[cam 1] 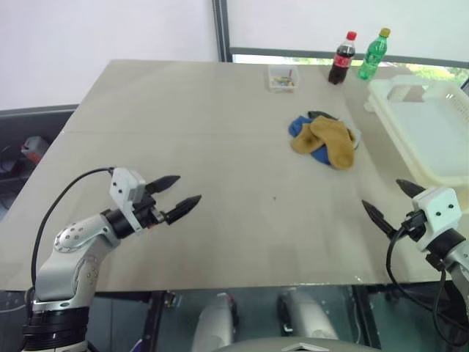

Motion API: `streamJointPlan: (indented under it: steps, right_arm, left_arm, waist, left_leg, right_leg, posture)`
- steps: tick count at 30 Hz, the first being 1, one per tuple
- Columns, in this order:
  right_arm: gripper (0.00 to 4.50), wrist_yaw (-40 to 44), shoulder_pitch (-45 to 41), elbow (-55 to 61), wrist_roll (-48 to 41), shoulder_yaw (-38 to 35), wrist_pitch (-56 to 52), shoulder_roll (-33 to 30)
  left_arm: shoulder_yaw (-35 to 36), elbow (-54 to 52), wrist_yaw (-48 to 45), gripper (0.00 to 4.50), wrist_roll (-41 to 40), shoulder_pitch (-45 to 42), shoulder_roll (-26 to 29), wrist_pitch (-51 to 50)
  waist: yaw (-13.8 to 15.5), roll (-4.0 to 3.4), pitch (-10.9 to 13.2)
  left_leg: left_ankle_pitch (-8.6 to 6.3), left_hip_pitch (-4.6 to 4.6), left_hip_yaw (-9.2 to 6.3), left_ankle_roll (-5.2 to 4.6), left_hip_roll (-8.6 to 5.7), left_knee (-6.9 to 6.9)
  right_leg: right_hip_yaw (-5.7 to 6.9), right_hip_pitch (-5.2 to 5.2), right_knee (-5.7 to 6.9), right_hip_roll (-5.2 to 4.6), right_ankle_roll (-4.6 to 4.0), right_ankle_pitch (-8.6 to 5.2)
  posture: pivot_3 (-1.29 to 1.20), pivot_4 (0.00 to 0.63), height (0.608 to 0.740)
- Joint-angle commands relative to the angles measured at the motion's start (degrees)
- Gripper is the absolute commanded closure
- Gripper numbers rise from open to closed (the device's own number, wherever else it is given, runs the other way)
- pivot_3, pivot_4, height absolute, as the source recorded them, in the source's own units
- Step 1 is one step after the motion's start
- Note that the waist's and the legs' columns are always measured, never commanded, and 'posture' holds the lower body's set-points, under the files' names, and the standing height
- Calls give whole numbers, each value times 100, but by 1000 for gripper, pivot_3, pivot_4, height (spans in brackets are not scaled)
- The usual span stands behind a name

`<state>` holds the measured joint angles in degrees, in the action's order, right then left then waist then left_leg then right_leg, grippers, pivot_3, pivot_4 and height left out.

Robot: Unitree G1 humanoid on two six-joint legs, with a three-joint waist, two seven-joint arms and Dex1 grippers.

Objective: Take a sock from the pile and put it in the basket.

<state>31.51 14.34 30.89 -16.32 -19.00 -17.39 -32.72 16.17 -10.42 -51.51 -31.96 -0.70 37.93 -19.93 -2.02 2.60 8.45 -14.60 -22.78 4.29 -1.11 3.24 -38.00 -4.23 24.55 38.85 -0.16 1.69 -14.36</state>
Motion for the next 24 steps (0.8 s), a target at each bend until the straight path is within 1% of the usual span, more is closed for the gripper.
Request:
streamJointPlan:
  steps: [1,3,6,10,14,15,17,21,24]
  right_arm:
    - [0,-256,-7,192,305,-98,-175,-118]
    - [0,-460,-78,316,589,89,-624,-254]
    - [0,-469,-458,274,512,366,-1073,-294]
    - [0,-761,-1400,-127,661,751,-1474,-172]
    - [0,-895,-2503,-973,920,1209,-1505,-54]
    - [534,-919,-2818,-1319,989,1328,-1485,-5]
    - [1337,-953,-3394,-2000,1188,1608,-1300,89]
    - [1337,-988,-4363,-3429,1568,2069,-713,311]
    - [1337,-1071,-4936,-4292,1693,2174,-381,528]
  left_arm:
    - [119,-145,-51,82,-115,-5,9,71]
    - [108,-224,-87,82,-245,-12,-45,4]
    - [95,-279,-267,82,-430,-13,-27,-59]
    - [60,-343,-341,82,-500,-82,-30,-33]
    - [-41,-451,-404,82,-535,-201,-32,-25]
    - [-88,-480,-398,0,-505,-231,-39,-16]
    - [-174,-545,-379,0,-477,-282,-64,-23]
    - [-311,-654,-335,0,-462,-392,-84,-63]
    - [-297,-763,-283,0,-535,-449,-55,-155]
  waist:
    - [0,0,0]
    - [-1,0,0]
    - [-23,-1,0]
    - [-40,-5,3]
    - [-19,-7,4]
    - [-15,-8,5]
    - [-7,-8,5]
    - [-24,-14,8]
    - [-30,-18,11]
  left_leg:
    - [0,0,0,0,0,0]
    - [0,-1,0,0,0,-1]
    - [0,-1,1,0,2,-4]
    - [0,1,1,0,1,-11]
    - [0,-5,-3,0,-1,-20]
    - [0,-8,-4,0,-3,-22]
    - [0,-10,-5,-1,-4,-22]
    - [0,-15,-5,0,-4,-21]
    - [0,-18,-8,0,-2,-20]
  right_leg:
    - [0,0,0,0,0,0]
    - [0,0,0,-1,0,0]
    - [0,-1,1,-3,-1,0]
    - [0,0,6,1,-1,1]
    - [5,-2,4,2,-2,1]
    - [5,-2,4,2,-2,1]
    - [6,-2,4,2,-2,1]
    - [9,1,3,3,-2,1]
    - [12,3,2,4,-2,2]
  posture:
    - [0,150,740]
    - [0,150,740]
    - [0,150,740]
    - [0,150,740]
    - [0,150,740]
    - [0,150,740]
    - [0,150,740]
    - [0,150,740]
    - [0,150,740]
